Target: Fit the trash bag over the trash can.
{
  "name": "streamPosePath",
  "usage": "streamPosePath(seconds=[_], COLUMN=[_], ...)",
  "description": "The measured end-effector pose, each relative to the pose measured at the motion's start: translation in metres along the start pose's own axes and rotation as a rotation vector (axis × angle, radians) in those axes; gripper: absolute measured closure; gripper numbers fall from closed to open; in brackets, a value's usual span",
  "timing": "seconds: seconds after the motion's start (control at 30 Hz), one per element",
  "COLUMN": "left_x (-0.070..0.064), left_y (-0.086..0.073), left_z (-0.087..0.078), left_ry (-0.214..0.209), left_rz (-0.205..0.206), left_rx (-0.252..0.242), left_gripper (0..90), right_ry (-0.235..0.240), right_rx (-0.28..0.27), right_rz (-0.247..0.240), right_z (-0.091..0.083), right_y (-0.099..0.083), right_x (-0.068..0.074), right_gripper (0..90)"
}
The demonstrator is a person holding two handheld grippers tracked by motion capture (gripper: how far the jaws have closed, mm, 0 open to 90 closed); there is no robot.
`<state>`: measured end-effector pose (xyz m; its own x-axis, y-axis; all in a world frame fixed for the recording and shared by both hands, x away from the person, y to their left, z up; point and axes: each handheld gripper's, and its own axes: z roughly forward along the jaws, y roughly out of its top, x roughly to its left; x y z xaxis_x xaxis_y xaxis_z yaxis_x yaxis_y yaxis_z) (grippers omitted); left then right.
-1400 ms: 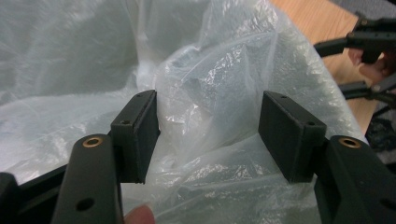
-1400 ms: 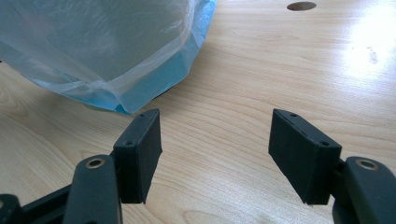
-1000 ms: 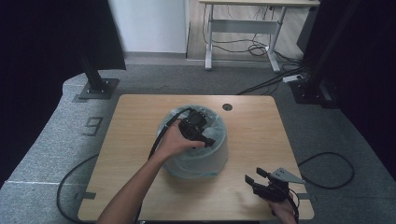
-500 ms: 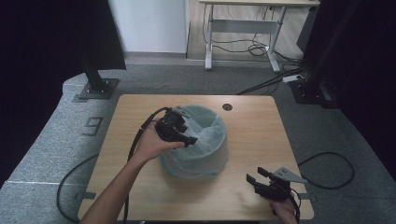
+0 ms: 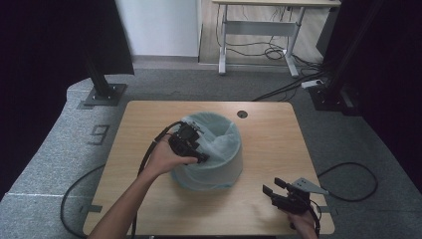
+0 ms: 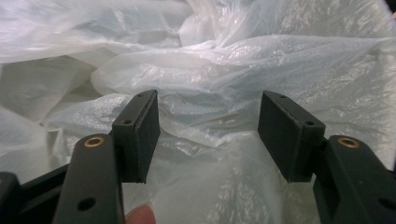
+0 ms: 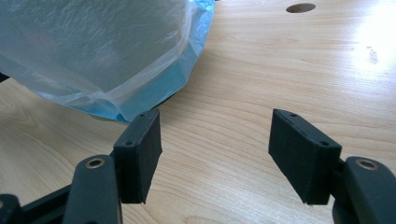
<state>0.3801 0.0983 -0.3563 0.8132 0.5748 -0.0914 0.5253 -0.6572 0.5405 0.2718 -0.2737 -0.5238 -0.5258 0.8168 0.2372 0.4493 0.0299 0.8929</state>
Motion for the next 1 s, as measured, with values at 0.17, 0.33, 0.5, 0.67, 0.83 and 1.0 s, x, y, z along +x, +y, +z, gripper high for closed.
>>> streamPosePath(seconds=[0.17,0.33,0.5,0.67,0.83,1.0], left_x=[0.009,0.021,0.024,0.028,0.031,0.034], left_y=[-0.006,-0.015,-0.022,-0.019,-0.014,-0.010], left_z=[-0.026,-0.039,-0.036,-0.027,-0.017,-0.009], left_ry=[0.014,0.033,0.026,0.041,0.046,0.051], left_rz=[-0.020,-0.049,-0.028,-0.034,-0.043,-0.044], left_rx=[-0.083,-0.107,-0.082,-0.033,0.007,0.038], left_gripper=[38.4,38.5,38.5,38.5,38.7,38.7], right_ry=[-0.008,-0.009,-0.008,-0.007,-0.008,-0.008], right_rx=[-0.002,-0.008,-0.001,0.002,0.003,0.004], right_rz=[0.008,0.020,0.018,0.014,0.016,0.016], right_z=[-0.002,-0.003,-0.001,0.000,0.000,0.000], right_y=[-0.001,-0.001,-0.001,-0.001,-0.001,-0.001], right_x=[-0.003,-0.005,-0.005,-0.004,-0.005,-0.007], right_gripper=[33.7,33.7,33.7,33.7,33.8,33.7])
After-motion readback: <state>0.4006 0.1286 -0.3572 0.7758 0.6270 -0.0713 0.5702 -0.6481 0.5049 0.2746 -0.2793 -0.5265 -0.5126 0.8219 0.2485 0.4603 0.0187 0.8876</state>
